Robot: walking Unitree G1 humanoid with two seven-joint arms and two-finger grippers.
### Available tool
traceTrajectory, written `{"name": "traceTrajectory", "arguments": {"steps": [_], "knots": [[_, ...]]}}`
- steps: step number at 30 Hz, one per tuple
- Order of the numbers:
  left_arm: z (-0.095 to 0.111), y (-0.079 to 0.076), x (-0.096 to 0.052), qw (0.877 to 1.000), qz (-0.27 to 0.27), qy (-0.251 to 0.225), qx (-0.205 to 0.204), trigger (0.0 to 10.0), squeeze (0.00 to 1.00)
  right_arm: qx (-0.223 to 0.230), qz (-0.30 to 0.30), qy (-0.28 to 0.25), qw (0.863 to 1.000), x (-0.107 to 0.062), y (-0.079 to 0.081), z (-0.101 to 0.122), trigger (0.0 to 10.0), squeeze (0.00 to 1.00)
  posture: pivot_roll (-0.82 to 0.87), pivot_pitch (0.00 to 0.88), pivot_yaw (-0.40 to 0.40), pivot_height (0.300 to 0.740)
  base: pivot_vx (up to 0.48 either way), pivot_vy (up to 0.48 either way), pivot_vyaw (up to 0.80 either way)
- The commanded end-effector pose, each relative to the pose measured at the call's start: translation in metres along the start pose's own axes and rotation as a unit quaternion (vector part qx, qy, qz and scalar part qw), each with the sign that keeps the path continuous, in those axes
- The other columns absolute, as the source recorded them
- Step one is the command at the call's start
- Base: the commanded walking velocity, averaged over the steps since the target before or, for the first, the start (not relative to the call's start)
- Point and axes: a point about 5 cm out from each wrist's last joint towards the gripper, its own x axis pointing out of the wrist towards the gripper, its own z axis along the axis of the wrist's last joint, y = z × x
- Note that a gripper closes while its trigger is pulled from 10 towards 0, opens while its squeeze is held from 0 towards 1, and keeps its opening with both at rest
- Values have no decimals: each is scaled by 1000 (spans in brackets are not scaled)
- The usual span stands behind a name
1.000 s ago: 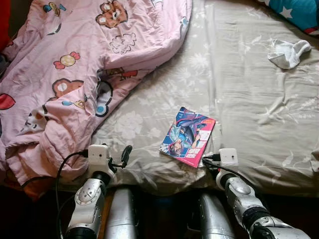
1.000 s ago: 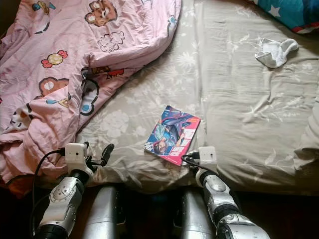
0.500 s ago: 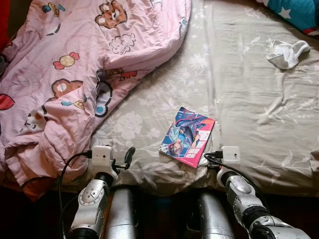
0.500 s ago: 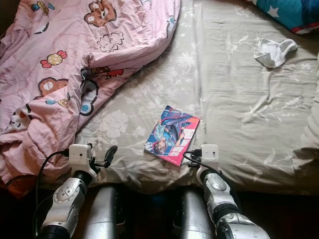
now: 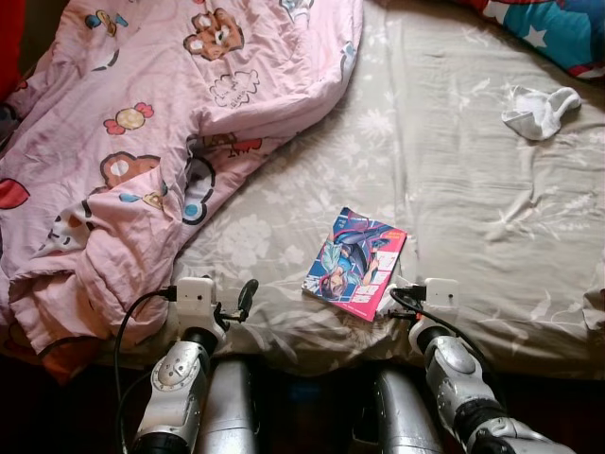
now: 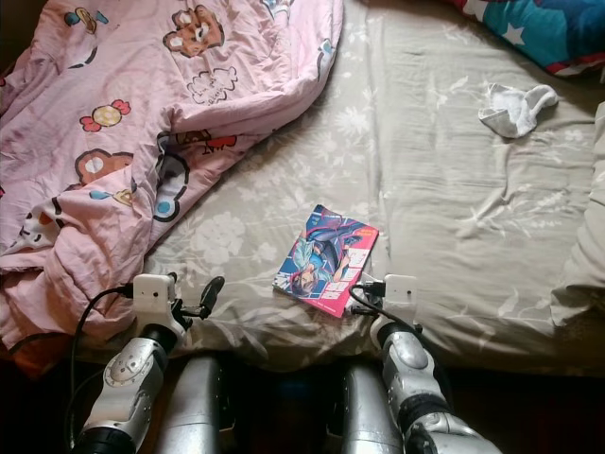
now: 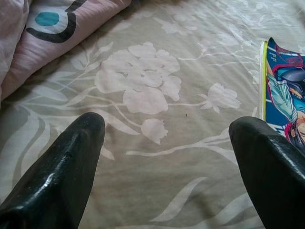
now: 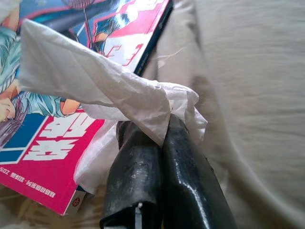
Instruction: Clean up the room
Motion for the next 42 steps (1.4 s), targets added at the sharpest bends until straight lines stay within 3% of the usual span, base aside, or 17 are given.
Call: {"name": "traceTrajectory", "arguments": {"steps": [1, 3, 4, 5, 6, 21, 27, 31, 34, 42], "knots": [[-10, 1, -6, 1000, 4, 18, -1, 10000, 0, 12, -20, -16, 1000, -9, -8, -9, 0, 0, 130, 253, -34, 625, 0, 0, 0], [-11, 2, -7, 1000, 6, 19, 0, 10000, 0, 13, -27, -27, 999, -11, -11, -8, 0, 0, 130, 253, -35, 625, 0, 0, 0], [-12, 4, -7, 1000, 9, 20, 0, 10000, 0, 27, -36, -49, 998, -14, -16, -7, 4471, 0, 125, 258, -38, 625, 0, 0, 0], [-12, 4, -7, 1000, 9, 20, 0, 10000, 0, 27, -36, -49, 998, -14, -16, -7, 4471, 0, 125, 258, -38, 625, 0, 0, 0], [-12, 5, -7, 1000, 11, 20, 0, 10000, 0, 31, -36, -56, 997, -16, -18, -6, 9804, 0, 123, 262, -38, 630, 0, 0, 0], [-17, 10, -12, 999, 27, 27, -2, 10000, 0, 32, -30, -54, 998, -15, -17, -6, 10000, 0, 118, 274, -46, 740, 0, 0, 0], [-23, 16, -14, 998, 38, 41, -2, 10000, 0, 24, -32, -39, 998, -17, -19, -12, 10000, 0, 120, 274, -46, 740, 0, 0, 0], [-36, 27, -21, 996, 57, 72, -2, 10000, 0, 21, -50, -13, 998, -21, -28, -20, 10000, 0, 118, 249, -46, 740, 0, 0, 0], [-50, 39, -29, 991, 79, 110, -1, 10000, 0, 15, -75, 39, 996, -31, -40, -39, 10000, 0, 119, 230, -44, 740, 0, 0, 0], [-69, 51, -43, 980, 107, 169, -2, 10000, 0, 4, -106, 115, 988, -49, -53, -69, 10000, 0, 121, 175, -38, 740, 0, 0, 0]]}}
